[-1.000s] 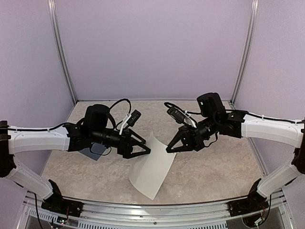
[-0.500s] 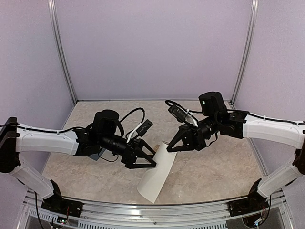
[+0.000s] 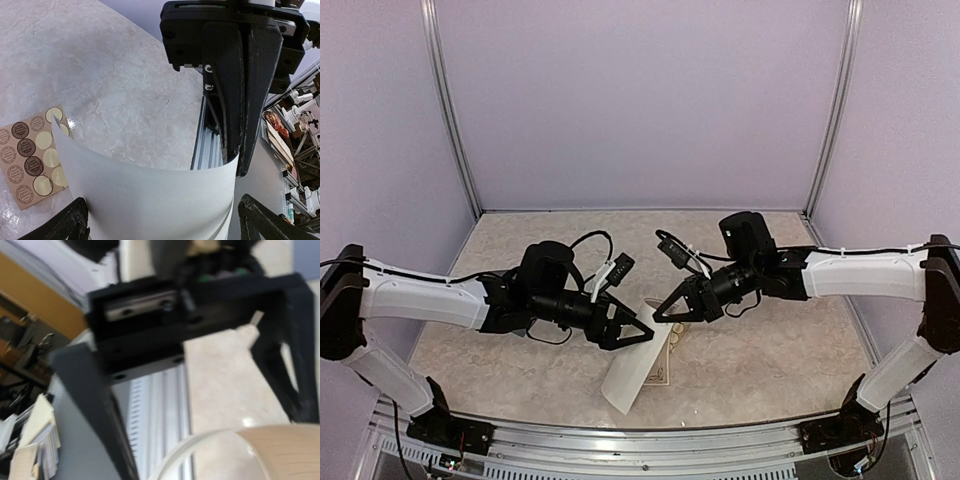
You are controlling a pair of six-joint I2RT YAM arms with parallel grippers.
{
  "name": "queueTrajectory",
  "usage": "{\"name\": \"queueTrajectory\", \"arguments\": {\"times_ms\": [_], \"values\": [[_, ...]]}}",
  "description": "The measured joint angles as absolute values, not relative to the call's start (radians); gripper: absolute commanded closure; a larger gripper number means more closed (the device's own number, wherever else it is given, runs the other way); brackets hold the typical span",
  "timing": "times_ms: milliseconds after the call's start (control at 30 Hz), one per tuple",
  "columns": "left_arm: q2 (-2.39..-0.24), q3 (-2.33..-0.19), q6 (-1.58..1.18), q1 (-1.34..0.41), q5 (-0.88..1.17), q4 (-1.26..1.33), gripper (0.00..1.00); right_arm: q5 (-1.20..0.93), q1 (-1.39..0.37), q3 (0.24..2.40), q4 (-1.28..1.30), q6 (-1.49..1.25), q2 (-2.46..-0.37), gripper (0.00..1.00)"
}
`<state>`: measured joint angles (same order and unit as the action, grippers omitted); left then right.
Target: Place the letter into the envelope and seal it
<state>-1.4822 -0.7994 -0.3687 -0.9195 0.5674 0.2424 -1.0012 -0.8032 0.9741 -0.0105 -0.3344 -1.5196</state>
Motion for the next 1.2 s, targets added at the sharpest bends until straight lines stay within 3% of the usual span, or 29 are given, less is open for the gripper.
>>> {"name": "queueTrajectory", "arguments": {"times_ms": [367, 967, 1200], "values": [[-1.576, -0.754, -0.418, -0.899, 0.439, 0.236, 0.01, -0.865, -0.753, 0.904, -0.016, -0.343, -1.620, 1.00], [-1.700, -0.697, -0.532, -0.843, 0.466, 0.356, 0.01, -0.852, -0.665, 0.934, -0.021, -0.308, -1.803, 1.00], [-1.773, -0.708, -0.558, -0.844, 0.520, 0.407, 0.12, -0.859, -0.663, 0.940, -0.021, -0.303, -1.819, 1.00]]}}
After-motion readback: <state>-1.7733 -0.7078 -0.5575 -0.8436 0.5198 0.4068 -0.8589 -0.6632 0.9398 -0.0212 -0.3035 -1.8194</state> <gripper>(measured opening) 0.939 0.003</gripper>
